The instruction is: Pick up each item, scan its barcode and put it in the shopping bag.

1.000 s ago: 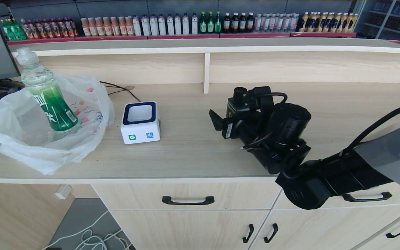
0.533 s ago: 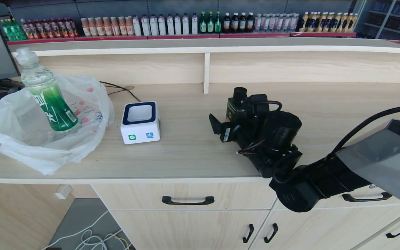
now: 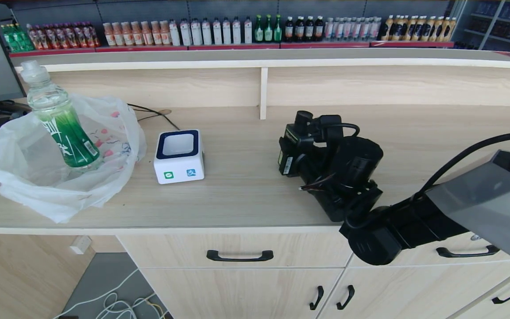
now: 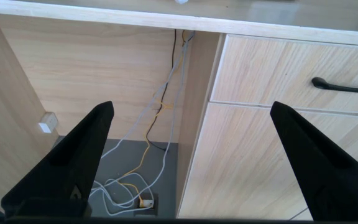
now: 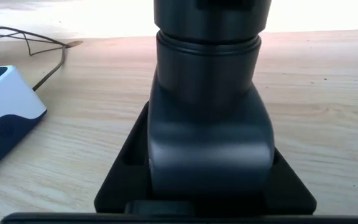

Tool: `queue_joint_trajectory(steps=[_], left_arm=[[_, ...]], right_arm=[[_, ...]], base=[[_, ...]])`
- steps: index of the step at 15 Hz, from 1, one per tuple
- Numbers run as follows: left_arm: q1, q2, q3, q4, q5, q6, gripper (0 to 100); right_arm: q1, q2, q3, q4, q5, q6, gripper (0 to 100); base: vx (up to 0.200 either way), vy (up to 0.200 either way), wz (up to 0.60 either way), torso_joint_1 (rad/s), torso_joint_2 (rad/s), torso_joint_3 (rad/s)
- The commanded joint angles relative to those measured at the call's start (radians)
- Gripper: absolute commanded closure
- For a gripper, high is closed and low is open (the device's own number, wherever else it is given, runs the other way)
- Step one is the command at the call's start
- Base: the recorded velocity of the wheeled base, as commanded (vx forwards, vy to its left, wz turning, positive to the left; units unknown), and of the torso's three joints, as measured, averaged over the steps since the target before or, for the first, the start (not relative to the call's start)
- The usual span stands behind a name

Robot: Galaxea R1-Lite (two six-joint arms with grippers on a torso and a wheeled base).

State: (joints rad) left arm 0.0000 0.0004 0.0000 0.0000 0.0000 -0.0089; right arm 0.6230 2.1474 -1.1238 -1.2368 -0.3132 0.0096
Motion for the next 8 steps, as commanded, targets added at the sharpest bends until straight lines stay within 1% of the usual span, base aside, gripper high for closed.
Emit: queue_joint_trajectory(steps=[1, 8], left_arm=[[0.0, 0.0, 0.0, 0.0, 0.0, 0.0, 0], [0.0, 0.0, 0.0, 0.0, 0.0, 0.0, 0]], right_arm=[[0.0, 0.011, -0.001, 0.0, 0.0, -0.002, 100], [0.001, 0.038, -0.002, 0.0, 0.008, -0.017, 100]], base=[[0.0, 0.0, 0.0, 0.0, 0.0, 0.0], [0.0, 0.0, 0.0, 0.0, 0.0, 0.0]])
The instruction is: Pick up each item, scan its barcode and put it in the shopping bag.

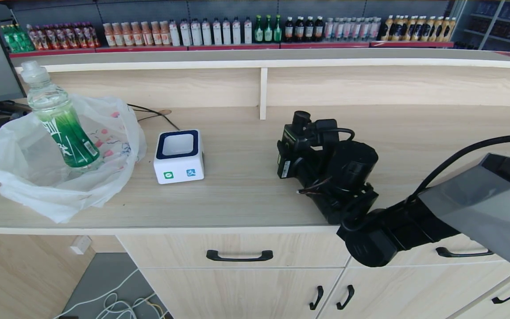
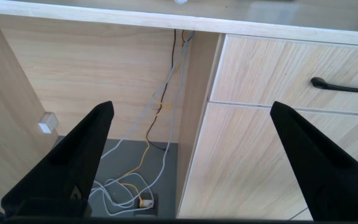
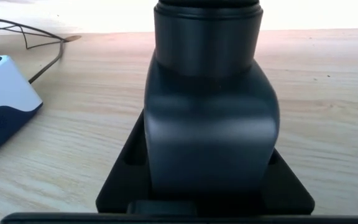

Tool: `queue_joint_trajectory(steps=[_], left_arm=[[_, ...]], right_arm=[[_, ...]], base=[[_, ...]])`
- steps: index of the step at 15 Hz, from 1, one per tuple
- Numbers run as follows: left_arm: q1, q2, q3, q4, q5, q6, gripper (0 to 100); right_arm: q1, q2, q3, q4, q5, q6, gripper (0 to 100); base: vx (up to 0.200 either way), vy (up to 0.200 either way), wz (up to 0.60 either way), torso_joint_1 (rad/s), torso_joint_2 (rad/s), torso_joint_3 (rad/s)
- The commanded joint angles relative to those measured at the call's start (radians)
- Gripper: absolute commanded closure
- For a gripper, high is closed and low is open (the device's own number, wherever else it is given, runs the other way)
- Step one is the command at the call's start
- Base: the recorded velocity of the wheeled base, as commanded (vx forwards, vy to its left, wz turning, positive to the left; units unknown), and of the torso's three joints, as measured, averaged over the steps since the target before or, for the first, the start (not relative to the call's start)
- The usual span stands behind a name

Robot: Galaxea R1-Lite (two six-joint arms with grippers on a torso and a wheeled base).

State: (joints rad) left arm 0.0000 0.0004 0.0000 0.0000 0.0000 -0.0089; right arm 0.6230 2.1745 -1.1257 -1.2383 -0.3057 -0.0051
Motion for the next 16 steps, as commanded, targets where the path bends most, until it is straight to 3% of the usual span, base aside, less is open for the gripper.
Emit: queue_joint_trajectory(steps=[1, 9, 12, 14, 16], left_arm=[[0.0, 0.0, 0.0, 0.0, 0.0, 0.0, 0], [0.0, 0.0, 0.0, 0.0, 0.0, 0.0, 0], [0.0, 0.0, 0.0, 0.0, 0.0, 0.0, 0], [0.0, 0.0, 0.0, 0.0, 0.0, 0.0, 0], [0.0, 0.0, 0.0, 0.0, 0.0, 0.0, 0]], right_arm=[[0.0, 0.015, -0.003, 0.002, 0.002, -0.003, 100], [0.014, -0.039, -0.014, 0.0, 0.004, -0.001, 100], [0.026, -0.094, 0.17, -0.196, 0.004, -0.029, 100], [0.032, -0.143, 0.302, -0.333, 0.057, -0.09, 100], [0.054, -0.226, 0.382, -0.333, 0.103, -0.151, 100]], base=[[0.0, 0.0, 0.0, 0.0, 0.0, 0.0], [0.0, 0.0, 0.0, 0.0, 0.0, 0.0], [0.0, 0.0, 0.0, 0.0, 0.0, 0.0], [0.0, 0.0, 0.0, 0.0, 0.0, 0.0], [0.0, 0.0, 0.0, 0.0, 0.0, 0.0]])
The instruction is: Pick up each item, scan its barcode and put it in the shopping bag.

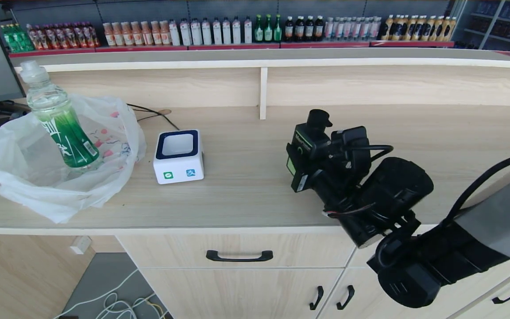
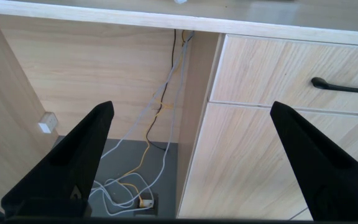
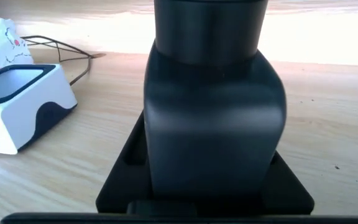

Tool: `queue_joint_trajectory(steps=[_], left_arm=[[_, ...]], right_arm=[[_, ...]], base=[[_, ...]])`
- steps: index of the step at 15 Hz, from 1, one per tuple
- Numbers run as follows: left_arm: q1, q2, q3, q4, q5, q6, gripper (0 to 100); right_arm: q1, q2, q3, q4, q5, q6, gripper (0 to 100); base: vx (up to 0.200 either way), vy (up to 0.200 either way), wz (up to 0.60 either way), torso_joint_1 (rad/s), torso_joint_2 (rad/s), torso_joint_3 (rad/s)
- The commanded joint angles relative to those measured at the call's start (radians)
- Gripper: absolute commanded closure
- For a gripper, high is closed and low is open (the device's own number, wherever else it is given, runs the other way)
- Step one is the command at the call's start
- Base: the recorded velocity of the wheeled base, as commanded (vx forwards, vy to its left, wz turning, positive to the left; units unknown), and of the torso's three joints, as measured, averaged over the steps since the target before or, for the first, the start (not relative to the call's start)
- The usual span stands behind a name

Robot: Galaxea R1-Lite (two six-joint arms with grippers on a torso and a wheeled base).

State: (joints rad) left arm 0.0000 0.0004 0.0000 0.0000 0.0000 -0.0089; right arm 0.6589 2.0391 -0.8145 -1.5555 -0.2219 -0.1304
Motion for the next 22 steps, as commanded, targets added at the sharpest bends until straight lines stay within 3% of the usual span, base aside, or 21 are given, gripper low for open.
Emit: queue_joint_trajectory(steps=[1, 4, 9, 11, 13, 16, 20, 22], left_arm=[[0.0, 0.0, 0.0, 0.0, 0.0, 0.0, 0], [0.0, 0.0, 0.0, 0.0, 0.0, 0.0, 0], [0.0, 0.0, 0.0, 0.0, 0.0, 0.0, 0], [0.0, 0.0, 0.0, 0.0, 0.0, 0.0, 0], [0.0, 0.0, 0.0, 0.0, 0.0, 0.0, 0], [0.0, 0.0, 0.0, 0.0, 0.0, 0.0, 0], [0.0, 0.0, 0.0, 0.0, 0.0, 0.0, 0], [0.0, 0.0, 0.0, 0.0, 0.0, 0.0, 0]], right_arm=[[0.037, -0.12, 0.092, -0.015, 0.019, -0.032, 100], [0.091, -0.2, 0.169, -0.015, 0.016, -0.058, 100], [0.18, -0.415, 0.46, -0.015, 0.019, -0.238, 100], [0.283, -0.45, 0.528, -0.015, 0.018, -0.29, 100], [0.404, -0.444, 0.518, -0.015, 0.007, -0.371, 100], [0.527, -0.451, 0.525, -0.015, -0.106, -0.452, 100], [0.57, -0.473, 0.549, -0.015, -0.083, -0.607, 100], [0.547, -0.471, 0.572, -0.015, 0.024, -0.683, 100]], base=[[0.0, 0.0, 0.0, 0.0, 0.0, 0.0], [0.0, 0.0, 0.0, 0.0, 0.0, 0.0], [0.0, 0.0, 0.0, 0.0, 0.0, 0.0], [0.0, 0.0, 0.0, 0.0, 0.0, 0.0], [0.0, 0.0, 0.0, 0.0, 0.0, 0.0], [0.0, 0.0, 0.0, 0.0, 0.0, 0.0], [0.0, 0.0, 0.0, 0.0, 0.0, 0.0], [0.0, 0.0, 0.0, 0.0, 0.0, 0.0]])
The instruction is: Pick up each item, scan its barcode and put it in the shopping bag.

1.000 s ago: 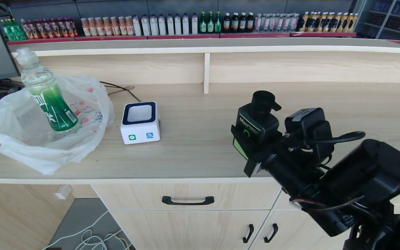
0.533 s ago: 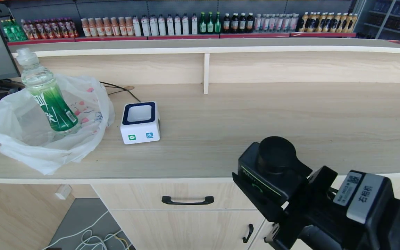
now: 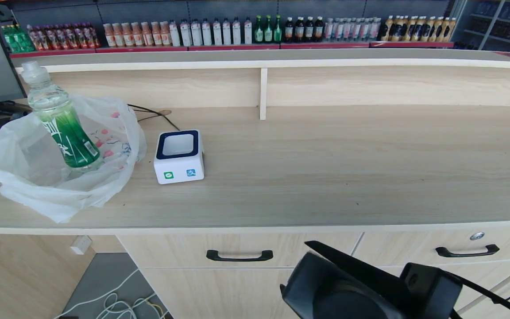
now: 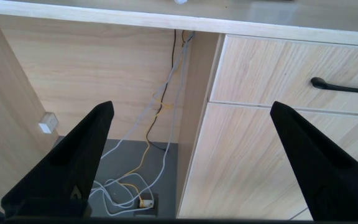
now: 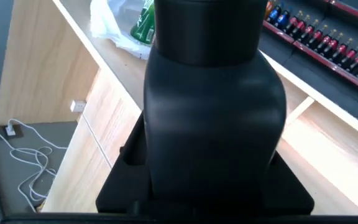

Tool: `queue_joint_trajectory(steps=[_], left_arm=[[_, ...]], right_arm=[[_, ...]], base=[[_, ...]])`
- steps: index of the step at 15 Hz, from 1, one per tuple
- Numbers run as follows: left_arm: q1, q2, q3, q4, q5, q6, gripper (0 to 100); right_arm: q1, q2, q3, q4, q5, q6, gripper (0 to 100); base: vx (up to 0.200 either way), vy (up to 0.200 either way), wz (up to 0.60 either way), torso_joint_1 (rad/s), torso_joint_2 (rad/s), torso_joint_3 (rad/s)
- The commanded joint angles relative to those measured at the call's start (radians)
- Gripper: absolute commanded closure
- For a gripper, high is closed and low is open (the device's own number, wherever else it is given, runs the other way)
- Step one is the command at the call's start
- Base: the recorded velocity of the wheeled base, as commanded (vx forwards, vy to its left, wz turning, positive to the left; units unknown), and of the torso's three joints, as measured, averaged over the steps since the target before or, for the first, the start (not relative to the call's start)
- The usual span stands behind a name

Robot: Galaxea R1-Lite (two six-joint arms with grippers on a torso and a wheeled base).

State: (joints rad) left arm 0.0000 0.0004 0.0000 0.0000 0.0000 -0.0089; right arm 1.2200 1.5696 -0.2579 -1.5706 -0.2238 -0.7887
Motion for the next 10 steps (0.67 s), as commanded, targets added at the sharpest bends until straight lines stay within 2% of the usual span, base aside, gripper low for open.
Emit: queue_joint_trajectory(steps=[1, 5, 8, 10], left_arm=[[-0.002, 0.0, 0.0, 0.0, 0.0, 0.0, 0], [0.0, 0.0, 0.0, 0.0, 0.0, 0.0, 0], [0.0, 0.0, 0.0, 0.0, 0.0, 0.0, 0], [0.0, 0.0, 0.0, 0.0, 0.0, 0.0, 0]], right_arm=[[-0.042, 0.003, 0.011, 0.0, 0.078, -0.058, 100], [-0.093, -0.003, -0.001, 0.0, 0.192, -0.087, 100], [-0.14, -0.037, -0.034, 0.0, 0.195, -0.262, 100], [-0.142, -0.072, -0.003, 0.0, 0.195, -0.33, 100]], base=[[0.0, 0.0, 0.0, 0.0, 0.0, 0.0], [0.0, 0.0, 0.0, 0.0, 0.0, 0.0], [0.0, 0.0, 0.0, 0.0, 0.0, 0.0], [0.0, 0.0, 0.0, 0.0, 0.0, 0.0]])
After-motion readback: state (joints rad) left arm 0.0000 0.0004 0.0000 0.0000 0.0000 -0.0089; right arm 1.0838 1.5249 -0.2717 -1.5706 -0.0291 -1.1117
